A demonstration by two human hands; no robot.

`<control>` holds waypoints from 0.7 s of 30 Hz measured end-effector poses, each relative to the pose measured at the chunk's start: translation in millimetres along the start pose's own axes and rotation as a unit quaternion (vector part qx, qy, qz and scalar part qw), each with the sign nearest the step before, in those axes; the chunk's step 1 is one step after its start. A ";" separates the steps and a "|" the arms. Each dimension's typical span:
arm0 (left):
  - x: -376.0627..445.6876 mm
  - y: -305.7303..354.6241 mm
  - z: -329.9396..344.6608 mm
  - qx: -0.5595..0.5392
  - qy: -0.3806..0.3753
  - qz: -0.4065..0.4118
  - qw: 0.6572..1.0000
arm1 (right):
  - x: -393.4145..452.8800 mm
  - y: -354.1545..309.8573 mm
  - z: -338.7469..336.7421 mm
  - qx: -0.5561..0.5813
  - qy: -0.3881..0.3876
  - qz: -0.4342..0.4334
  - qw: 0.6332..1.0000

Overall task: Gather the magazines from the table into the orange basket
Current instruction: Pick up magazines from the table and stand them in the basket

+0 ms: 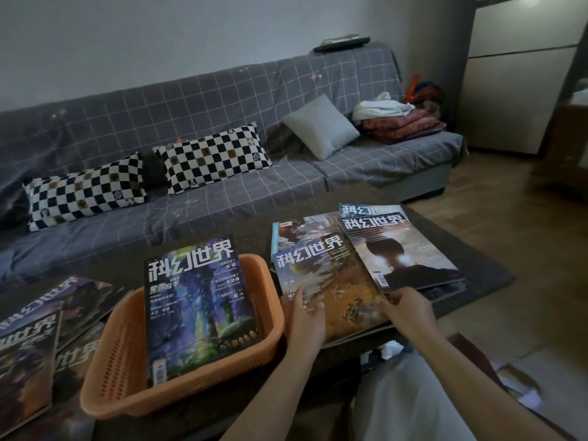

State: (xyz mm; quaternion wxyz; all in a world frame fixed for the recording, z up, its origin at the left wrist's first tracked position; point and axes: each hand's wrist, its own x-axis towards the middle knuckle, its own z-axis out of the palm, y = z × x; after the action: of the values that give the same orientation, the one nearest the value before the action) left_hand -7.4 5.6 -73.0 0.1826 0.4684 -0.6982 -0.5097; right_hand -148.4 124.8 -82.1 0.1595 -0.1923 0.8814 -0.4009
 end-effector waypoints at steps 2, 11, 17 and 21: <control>0.3 -3.3 -1.2 0.007 0.005 -0.005 1.000 | 1.6 0.1 -1.2 -0.030 -0.021 0.002 0.999; -10.3 -4.4 -0.7 -0.013 0.005 -0.006 1.000 | -6.3 -9.7 -3.0 0.067 -0.125 -0.033 0.989; -19.3 -1.4 -4.7 -0.059 -0.011 -0.007 0.998 | -12.7 -4.2 -2.8 0.240 -0.120 0.012 0.963; -27.3 -0.9 -5.4 -0.038 -0.003 0.008 0.999 | -17.7 2.1 -5.9 0.360 -0.127 0.045 0.923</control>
State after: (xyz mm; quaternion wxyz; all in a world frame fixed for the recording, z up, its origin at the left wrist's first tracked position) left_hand 10.5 25.6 -65.4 0.2023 0.4540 -0.6829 -0.5353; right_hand -135.9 138.1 -77.8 0.3467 -0.1317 0.6580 -0.6554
